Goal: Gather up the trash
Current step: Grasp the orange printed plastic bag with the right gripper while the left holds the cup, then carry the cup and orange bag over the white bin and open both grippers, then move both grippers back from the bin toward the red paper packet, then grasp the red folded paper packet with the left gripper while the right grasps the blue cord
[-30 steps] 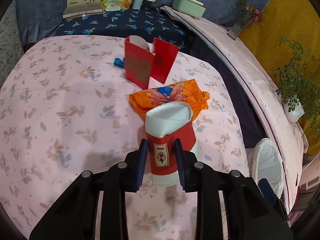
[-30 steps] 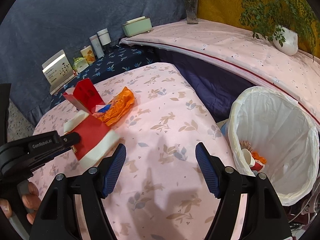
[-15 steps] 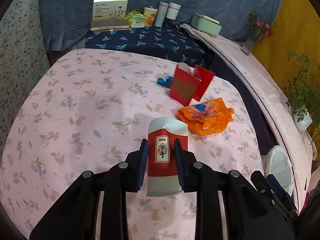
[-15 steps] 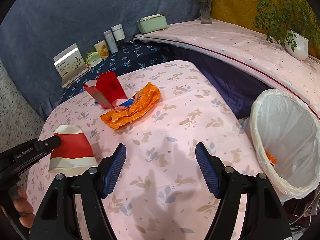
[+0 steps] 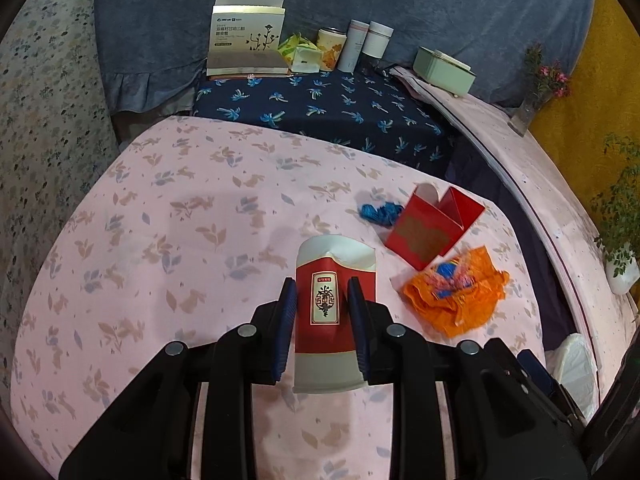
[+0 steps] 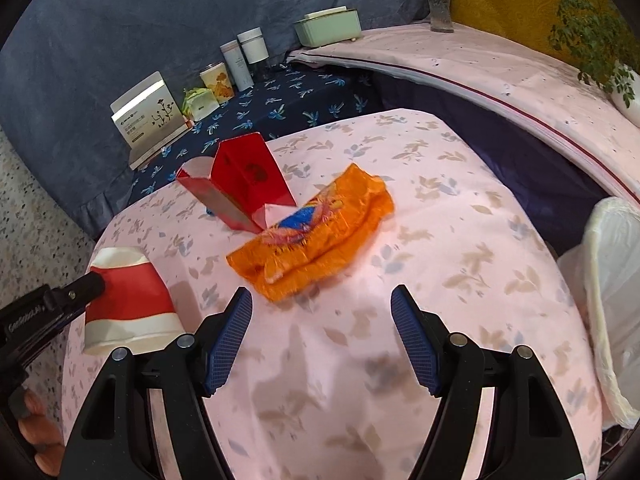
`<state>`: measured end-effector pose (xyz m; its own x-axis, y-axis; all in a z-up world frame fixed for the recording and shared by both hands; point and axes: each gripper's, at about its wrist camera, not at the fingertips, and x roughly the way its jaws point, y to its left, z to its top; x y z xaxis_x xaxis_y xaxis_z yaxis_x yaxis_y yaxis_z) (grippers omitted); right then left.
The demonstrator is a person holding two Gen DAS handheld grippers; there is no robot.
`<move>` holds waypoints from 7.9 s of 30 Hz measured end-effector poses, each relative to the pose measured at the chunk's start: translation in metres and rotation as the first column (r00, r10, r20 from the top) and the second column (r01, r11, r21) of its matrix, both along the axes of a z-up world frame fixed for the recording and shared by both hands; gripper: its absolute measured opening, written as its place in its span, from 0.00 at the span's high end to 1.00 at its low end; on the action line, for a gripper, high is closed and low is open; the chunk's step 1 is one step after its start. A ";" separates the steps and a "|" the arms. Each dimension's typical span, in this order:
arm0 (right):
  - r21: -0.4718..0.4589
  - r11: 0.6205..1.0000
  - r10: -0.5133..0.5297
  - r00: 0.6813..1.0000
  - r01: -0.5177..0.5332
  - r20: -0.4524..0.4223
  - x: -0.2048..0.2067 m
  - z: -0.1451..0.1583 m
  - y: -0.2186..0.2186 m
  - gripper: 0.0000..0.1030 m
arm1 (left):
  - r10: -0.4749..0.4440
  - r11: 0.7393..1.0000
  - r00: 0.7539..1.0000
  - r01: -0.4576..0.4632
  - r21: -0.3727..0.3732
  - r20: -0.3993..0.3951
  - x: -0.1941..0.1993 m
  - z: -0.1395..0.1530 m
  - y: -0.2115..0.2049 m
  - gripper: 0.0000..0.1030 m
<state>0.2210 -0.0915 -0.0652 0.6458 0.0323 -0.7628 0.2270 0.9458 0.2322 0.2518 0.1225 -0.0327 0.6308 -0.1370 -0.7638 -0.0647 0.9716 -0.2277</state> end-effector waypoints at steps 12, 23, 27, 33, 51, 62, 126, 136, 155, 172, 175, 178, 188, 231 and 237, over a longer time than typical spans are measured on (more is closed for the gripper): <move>0.021 0.994 -0.107 0.989 0.110 -0.103 0.051 -0.045 -0.004 0.32 | -0.019 1.000 0.999 0.019 0.002 -0.045 0.026 -0.025 -0.003 0.75; -0.017 1.000 -0.008 0.997 0.006 -0.081 0.029 -0.045 0.010 0.77 | -0.053 0.999 0.996 0.052 -0.017 -0.074 0.014 -0.038 -0.015 0.75; -0.032 0.999 0.007 0.997 -0.010 -0.080 0.008 -0.042 0.009 0.84 | -0.073 0.997 0.994 0.072 -0.019 -0.076 0.002 -0.038 -0.022 0.75; -0.027 0.999 -0.028 0.997 0.026 -0.065 -0.028 -0.031 -0.007 0.85 | -0.112 0.993 0.991 0.109 -0.033 -0.079 -0.020 -0.034 -0.039 0.76; -0.036 0.984 -0.176 0.984 0.177 0.010 -0.126 0.008 -0.090 0.85 | -0.271 0.963 0.962 0.270 -0.019 -0.027 -0.082 -0.001 -0.132 0.76; -0.028 0.958 -0.285 0.958 0.286 0.040 -0.168 0.018 -0.153 0.85 | -0.384 0.923 0.923 0.384 0.005 -0.006 -0.105 0.013 -0.210 0.76; -0.019 0.932 -0.363 0.932 0.363 0.023 -0.178 0.006 -0.199 0.65 | -0.392 0.919 0.918 0.394 0.010 -0.063 -0.087 -0.005 -0.254 0.50; -0.045 0.960 -0.275 0.961 0.276 0.028 -0.157 0.016 -0.152 0.65 | -0.299 0.954 0.953 0.300 0.006 -0.054 -0.078 -0.003 -0.195 0.45; -0.085 0.985 -0.151 0.988 0.151 0.013 -0.124 0.017 -0.081 0.51 | -0.131 0.991 0.991 0.131 0.014 -0.040 -0.054 -0.006 -0.102 0.31; -0.077 0.996 -0.054 0.998 0.052 -0.033 -0.047 -0.007 -0.048 0.51 | -0.131 0.987 0.990 0.126 0.097 0.051 0.027 -0.013 -0.087 0.10; -0.069 0.997 -0.041 0.999 0.039 -0.030 -0.026 -0.009 -0.047 0.51 | -0.142 0.984 0.988 0.135 0.114 0.053 0.047 -0.018 -0.092 0.10; -0.062 0.998 -0.030 0.999 0.029 -0.026 -0.006 -0.010 -0.045 0.51 | -0.137 0.985 0.989 0.131 0.116 0.053 0.065 -0.024 -0.096 0.10; -0.052 0.999 -0.003 1.000 0.002 -0.026 0.027 -0.015 -0.035 0.51 | -0.177 0.984 0.984 0.176 0.040 0.023 0.086 -0.036 -0.096 0.79; 0.041 0.983 0.181 0.982 -0.179 -0.055 0.171 -0.043 0.064 0.75 | 0.002 0.992 0.999 -0.008 0.123 0.050 0.129 -0.024 0.007 0.93; 0.047 0.988 0.150 0.988 -0.148 -0.033 0.140 -0.029 0.045 0.76 | -0.028 0.993 0.998 0.022 0.114 0.050 0.111 -0.019 -0.012 0.93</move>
<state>0.3605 -0.0461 -0.0947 0.6032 0.1599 -0.7814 0.0937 0.9587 0.2685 0.3631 0.1103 -0.0513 0.6669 -0.0675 -0.7421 -0.0310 0.9925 -0.1182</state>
